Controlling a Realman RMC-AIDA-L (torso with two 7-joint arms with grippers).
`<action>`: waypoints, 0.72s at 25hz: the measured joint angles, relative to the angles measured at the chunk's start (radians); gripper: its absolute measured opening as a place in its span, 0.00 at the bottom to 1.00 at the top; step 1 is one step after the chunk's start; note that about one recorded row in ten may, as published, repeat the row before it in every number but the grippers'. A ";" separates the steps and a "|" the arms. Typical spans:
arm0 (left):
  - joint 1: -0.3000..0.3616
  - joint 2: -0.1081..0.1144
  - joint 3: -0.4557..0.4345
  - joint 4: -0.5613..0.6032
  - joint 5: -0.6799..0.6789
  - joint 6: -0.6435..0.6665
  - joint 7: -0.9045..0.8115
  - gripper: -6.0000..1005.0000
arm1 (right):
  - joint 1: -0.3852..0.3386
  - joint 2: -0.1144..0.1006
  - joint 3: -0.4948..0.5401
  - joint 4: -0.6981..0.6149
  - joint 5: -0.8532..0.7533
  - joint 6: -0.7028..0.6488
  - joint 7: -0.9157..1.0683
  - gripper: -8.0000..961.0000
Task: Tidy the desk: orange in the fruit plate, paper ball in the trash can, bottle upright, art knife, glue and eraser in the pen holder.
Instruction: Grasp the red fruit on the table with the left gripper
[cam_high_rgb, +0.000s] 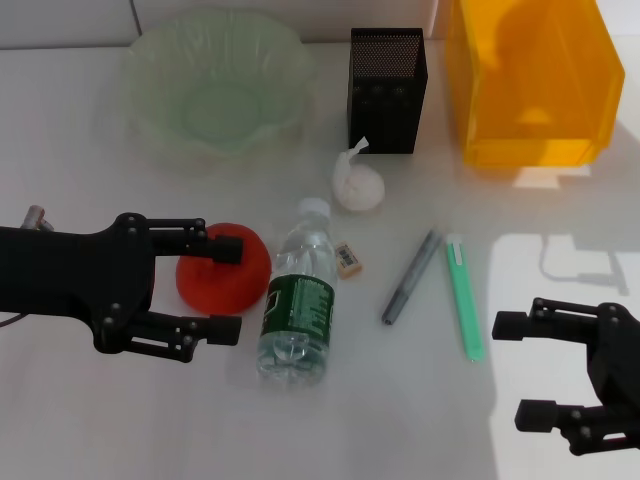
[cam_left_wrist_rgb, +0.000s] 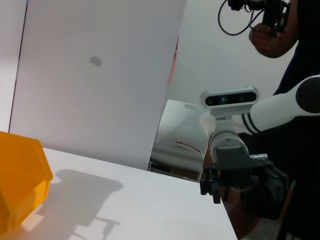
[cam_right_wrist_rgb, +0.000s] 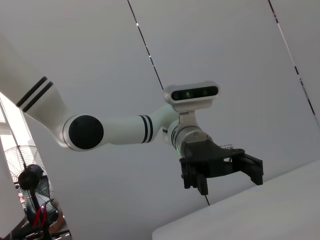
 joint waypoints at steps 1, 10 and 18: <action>0.000 0.000 0.000 0.000 0.000 0.000 0.000 0.81 | 0.005 0.007 0.000 0.000 0.000 0.005 0.000 0.85; 0.003 0.004 -0.004 0.002 0.010 0.008 -0.002 0.81 | 0.031 0.037 -0.001 -0.001 0.001 0.023 -0.001 0.85; 0.005 0.001 -0.008 -0.005 0.066 -0.069 -0.003 0.81 | 0.041 0.040 -0.001 0.005 0.002 0.042 0.000 0.85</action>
